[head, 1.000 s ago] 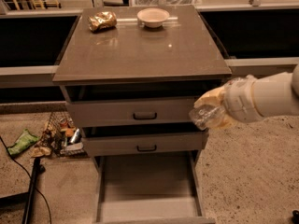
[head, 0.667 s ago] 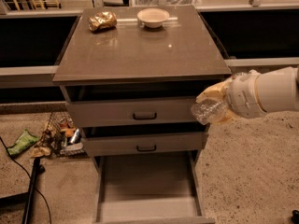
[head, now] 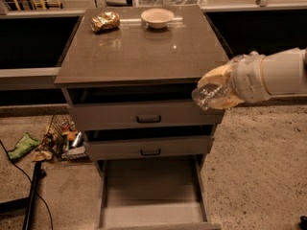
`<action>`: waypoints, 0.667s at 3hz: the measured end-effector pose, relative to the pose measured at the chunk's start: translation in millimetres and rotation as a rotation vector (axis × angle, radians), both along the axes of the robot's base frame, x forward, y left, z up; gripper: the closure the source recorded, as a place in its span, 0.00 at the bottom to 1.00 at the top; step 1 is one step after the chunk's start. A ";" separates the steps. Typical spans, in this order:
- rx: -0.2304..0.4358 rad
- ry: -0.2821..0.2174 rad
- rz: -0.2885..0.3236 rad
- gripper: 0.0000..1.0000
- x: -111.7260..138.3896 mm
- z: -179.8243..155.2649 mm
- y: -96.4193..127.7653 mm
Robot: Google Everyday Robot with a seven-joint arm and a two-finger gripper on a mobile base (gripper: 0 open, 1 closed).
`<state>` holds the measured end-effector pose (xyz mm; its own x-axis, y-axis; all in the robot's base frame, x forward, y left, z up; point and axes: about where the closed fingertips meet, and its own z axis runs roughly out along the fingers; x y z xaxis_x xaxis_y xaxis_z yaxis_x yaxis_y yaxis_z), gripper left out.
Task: Pick water bottle from bottom drawer and place on counter
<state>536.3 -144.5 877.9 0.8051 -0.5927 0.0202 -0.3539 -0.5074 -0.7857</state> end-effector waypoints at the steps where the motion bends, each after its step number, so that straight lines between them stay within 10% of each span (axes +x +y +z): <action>1: 0.014 -0.095 0.057 1.00 38.7 45.5 15.6; 2: -0.008 -0.154 0.126 1.00 83.8 78.2 51.4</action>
Offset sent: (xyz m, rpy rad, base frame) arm 0.1303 0.0660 0.1000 -0.0678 -0.1986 0.1716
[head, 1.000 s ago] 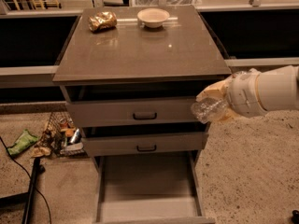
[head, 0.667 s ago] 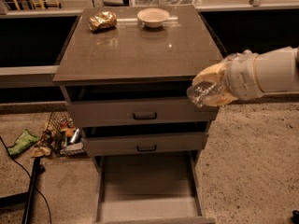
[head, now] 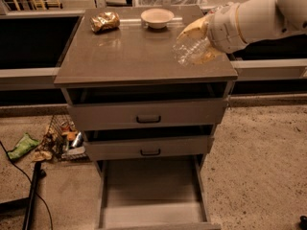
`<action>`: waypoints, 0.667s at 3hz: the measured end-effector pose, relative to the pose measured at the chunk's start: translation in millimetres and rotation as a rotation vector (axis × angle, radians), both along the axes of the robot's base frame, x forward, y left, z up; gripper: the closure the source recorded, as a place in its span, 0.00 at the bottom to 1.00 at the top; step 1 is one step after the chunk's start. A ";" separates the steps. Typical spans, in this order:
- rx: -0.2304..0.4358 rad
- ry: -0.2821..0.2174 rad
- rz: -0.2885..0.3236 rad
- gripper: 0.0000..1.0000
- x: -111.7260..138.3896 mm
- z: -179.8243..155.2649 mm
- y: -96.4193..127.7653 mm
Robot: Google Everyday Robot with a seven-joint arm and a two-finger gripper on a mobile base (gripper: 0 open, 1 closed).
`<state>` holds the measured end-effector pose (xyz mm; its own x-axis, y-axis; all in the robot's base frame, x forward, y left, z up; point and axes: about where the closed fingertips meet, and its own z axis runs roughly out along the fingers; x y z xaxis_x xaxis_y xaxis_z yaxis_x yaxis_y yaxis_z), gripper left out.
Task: Pick water bottle from bottom drawer and place on counter
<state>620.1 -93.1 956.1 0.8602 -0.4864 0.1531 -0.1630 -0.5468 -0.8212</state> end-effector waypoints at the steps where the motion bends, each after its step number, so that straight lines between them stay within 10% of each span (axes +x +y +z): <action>1: 0.011 0.003 0.011 1.00 7.5 -5.0 7.7; 2: 0.022 0.020 0.060 1.00 37.9 -21.5 20.1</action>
Offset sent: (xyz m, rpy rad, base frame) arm 0.0943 0.0486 -0.0211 0.0680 0.0121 0.1419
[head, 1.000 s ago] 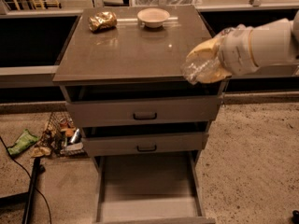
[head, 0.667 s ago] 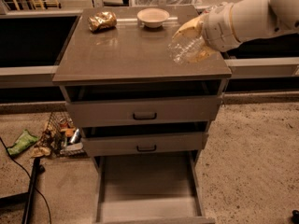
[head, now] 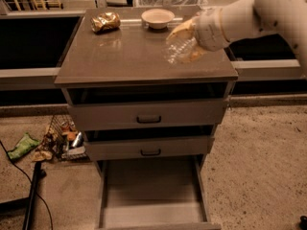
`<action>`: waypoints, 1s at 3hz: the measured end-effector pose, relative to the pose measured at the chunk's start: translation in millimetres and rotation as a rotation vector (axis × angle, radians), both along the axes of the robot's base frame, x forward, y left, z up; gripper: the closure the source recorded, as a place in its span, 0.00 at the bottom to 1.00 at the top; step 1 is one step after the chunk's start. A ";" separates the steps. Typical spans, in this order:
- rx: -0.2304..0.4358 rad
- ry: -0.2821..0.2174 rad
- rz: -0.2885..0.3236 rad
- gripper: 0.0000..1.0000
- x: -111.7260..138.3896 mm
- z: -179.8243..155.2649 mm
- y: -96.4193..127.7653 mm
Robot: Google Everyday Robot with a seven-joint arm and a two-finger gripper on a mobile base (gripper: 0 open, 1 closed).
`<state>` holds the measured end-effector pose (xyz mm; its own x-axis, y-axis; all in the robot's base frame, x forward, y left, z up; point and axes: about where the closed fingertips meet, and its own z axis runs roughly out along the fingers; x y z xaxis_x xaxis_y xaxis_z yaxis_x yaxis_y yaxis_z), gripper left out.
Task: Pick water bottle from bottom drawer and place on counter
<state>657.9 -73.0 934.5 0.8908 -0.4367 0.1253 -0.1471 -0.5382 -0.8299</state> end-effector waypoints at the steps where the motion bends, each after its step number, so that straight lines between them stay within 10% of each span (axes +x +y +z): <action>1: -0.067 0.034 0.043 1.00 47.7 -14.6 26.4; 3: -0.256 0.081 0.036 1.00 84.8 -41.4 44.3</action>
Offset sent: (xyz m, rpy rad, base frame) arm 0.0997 0.0359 -0.0280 -0.2792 0.0578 0.0017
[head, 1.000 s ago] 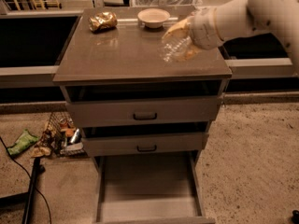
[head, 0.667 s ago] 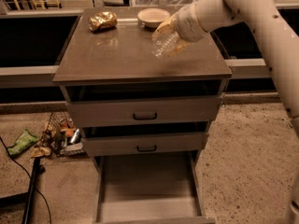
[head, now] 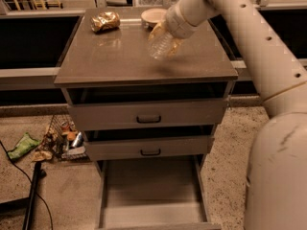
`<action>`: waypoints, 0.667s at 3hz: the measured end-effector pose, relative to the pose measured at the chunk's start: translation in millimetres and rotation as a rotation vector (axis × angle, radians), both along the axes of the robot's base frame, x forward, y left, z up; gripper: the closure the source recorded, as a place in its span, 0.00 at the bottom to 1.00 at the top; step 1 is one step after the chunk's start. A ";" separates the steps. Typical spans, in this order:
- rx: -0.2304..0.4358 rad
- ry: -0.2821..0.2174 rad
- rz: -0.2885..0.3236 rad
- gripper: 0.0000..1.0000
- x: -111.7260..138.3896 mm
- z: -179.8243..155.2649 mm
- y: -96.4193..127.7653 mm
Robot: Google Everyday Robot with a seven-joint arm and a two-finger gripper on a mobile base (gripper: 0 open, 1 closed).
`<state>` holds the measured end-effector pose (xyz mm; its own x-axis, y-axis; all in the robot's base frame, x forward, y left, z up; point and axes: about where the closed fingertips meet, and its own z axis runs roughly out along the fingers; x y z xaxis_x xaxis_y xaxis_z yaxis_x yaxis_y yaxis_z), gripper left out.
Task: Pick water bottle from bottom drawer and place on counter
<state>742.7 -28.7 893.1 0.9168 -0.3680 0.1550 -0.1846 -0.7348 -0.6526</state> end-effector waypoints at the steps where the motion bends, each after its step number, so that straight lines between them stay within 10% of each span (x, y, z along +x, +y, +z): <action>1: -0.090 0.028 0.021 0.82 9.4 -11.5 11.7; 2: -0.140 0.045 0.037 0.59 14.8 -17.7 20.9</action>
Offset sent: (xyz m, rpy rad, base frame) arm 0.0245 0.0253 -0.0139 -0.2040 0.0623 0.0530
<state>757.6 -7.7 875.4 0.9367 -0.3111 0.1609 -0.1820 -0.8248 -0.5353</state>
